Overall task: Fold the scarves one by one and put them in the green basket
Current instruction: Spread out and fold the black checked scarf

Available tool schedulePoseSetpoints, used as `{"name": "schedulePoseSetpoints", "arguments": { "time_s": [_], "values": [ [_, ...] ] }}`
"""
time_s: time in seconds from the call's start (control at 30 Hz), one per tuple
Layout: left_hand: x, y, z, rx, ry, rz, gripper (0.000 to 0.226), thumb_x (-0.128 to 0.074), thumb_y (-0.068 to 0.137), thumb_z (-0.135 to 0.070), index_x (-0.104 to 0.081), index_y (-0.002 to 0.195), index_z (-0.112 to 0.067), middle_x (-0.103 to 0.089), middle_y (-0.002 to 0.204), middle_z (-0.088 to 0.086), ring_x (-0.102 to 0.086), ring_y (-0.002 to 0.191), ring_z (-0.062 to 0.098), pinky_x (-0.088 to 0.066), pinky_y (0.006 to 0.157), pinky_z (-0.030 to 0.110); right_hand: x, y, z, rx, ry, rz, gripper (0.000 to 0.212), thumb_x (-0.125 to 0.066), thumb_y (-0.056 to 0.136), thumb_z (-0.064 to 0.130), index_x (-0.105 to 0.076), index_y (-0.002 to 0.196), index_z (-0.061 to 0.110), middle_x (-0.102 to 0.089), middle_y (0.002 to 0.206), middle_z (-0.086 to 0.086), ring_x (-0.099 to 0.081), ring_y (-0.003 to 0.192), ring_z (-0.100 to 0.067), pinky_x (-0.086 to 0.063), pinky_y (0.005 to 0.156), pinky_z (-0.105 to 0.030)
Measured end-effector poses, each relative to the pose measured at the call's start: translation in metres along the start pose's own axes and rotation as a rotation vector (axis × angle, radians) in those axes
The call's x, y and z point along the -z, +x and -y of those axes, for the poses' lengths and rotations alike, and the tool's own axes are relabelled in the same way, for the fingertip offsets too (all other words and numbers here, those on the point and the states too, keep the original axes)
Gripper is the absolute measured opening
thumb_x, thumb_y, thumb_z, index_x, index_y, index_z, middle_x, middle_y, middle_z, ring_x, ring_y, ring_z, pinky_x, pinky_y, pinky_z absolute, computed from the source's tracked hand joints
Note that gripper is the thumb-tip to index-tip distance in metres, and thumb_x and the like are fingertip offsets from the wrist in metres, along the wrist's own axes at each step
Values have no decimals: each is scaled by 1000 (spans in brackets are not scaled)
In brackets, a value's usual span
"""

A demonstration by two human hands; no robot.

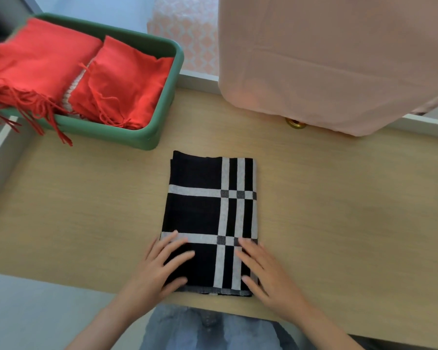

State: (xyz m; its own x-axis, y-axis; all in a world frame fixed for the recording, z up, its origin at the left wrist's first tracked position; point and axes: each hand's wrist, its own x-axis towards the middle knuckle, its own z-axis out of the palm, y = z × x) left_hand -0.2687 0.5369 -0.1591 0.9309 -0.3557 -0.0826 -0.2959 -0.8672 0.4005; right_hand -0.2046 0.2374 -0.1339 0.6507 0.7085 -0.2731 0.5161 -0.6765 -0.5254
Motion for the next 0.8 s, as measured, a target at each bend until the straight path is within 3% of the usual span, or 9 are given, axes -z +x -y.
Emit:
{"name": "schedulePoseSetpoints", "arguments": {
  "time_s": [0.13,0.33,0.4,0.43,0.5,0.6,0.67,0.7,0.8],
  "values": [
    [-9,-37,8,-114,61,108,61,-43,86,-58,-44,141,-31,-34,153,-6,-26,144,16,-18,116,37,-12,-31,-18,158,-47,115,61,-49,96,26,-22,150,31,-5,160,14,-5,147,-10,-13,118,-36],
    [3,-30,15,-38,-89,67,46,-41,92,-53,-52,131,-32,-46,143,-10,-38,133,11,-36,101,26,-16,-19,-28,173,-87,-41,57,-64,84,21,-47,138,25,-35,151,10,-26,142,-8,-22,115,-24],
    [4,-28,18,-77,-105,28,32,-57,94,-27,-57,126,-30,-50,138,-8,-42,128,12,-46,93,23,-20,-17,-31,199,-86,-100,47,-62,86,21,-54,132,23,-41,148,9,-31,140,-9,-25,114,-24],
    [7,-26,17,-85,-113,27,53,-72,78,-6,-58,124,-28,-51,136,-6,-44,125,13,-50,88,22,-20,-17,-32,207,-83,-128,40,-59,88,21,-57,129,22,-44,146,9,-34,138,-9,-28,112,-23],
    [6,-26,17,-71,-95,57,85,-79,49,14,-60,122,-25,-53,133,-4,-45,121,14,-54,80,22,-20,-15,-31,206,-73,-200,30,-50,94,26,-64,119,20,-52,139,9,-42,133,-8,-38,106,-23],
    [6,-25,18,-119,-93,33,71,-78,63,7,-60,123,-24,-56,129,-5,-46,117,12,-55,74,20,-10,-8,-17,148,14,-333,36,-38,100,38,-68,109,19,-66,117,9,-54,113,-2,-44,96,-22],
    [13,-20,16,-146,-109,-17,32,-54,95,-16,-58,125,-25,-57,122,-11,-48,112,6,-53,73,18,3,-1,-3,28,119,-410,36,-35,100,46,-65,107,27,-68,101,14,-54,99,5,-42,92,-21],
    [22,-14,12,-117,-180,-48,29,-42,101,-25,-57,125,-26,-56,118,-14,-48,109,2,-51,77,17,11,1,3,-60,198,-439,35,-34,98,52,-62,104,33,-65,97,18,-51,98,7,-40,90,-20],
    [53,12,4,48,-475,-203,36,-51,90,-19,-61,120,-35,-59,110,-23,-56,101,-2,-46,83,12,39,15,12,-286,498,-438,26,-40,92,58,-58,101,41,-61,97,19,-52,103,3,-44,88,-21]
  ]
}}
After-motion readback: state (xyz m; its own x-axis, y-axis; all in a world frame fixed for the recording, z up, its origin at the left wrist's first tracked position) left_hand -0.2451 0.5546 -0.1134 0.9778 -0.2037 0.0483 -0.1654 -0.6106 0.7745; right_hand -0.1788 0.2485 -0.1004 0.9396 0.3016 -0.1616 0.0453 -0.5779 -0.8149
